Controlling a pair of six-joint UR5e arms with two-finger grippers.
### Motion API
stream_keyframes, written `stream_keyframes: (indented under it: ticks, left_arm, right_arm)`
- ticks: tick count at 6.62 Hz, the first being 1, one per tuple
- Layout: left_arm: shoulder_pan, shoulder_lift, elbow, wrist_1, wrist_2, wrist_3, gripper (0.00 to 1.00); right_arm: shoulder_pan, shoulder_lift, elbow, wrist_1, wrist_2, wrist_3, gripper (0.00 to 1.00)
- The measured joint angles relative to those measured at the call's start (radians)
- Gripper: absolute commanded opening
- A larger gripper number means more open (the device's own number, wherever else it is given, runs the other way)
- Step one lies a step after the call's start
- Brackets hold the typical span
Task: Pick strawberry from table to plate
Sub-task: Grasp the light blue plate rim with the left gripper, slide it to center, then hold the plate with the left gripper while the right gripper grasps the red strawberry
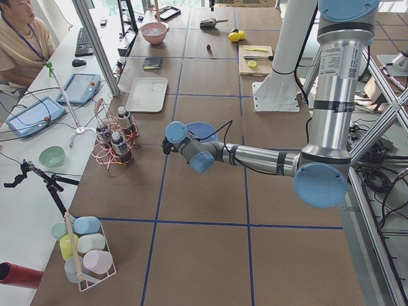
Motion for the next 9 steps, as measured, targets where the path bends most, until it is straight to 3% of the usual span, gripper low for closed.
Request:
stream_keyframes:
  ticks: [2, 3, 5, 8, 9]
  left_arm:
    - [0.164, -0.209, 0.004, -0.026, 0.036, -0.349, 0.0]
    - [0.267, -0.29, 0.011, -0.029, 0.144, -0.452, 0.0]
    - [0.393, -0.399, 0.072, -0.029, 0.33, -0.544, 0.0]
    - [0.45, -0.454, 0.144, -0.029, 0.421, -0.567, 0.02]
    - [0.454, -0.455, 0.149, -0.029, 0.424, -0.566, 0.47]
  right_arm:
    - [0.0, 0.0, 0.0, 0.008, 0.001, 0.0, 1.0]
    - [0.0, -0.001, -0.001, 0.021, 0.001, 0.001, 1.0]
    - [0.0, -0.003, -0.003, 0.031, 0.001, 0.003, 1.0]
    - [0.0, -0.003, -0.006, 0.031, 0.001, 0.003, 1.0]
    - [0.0, -0.003, -0.006, 0.032, 0.001, 0.003, 1.0]
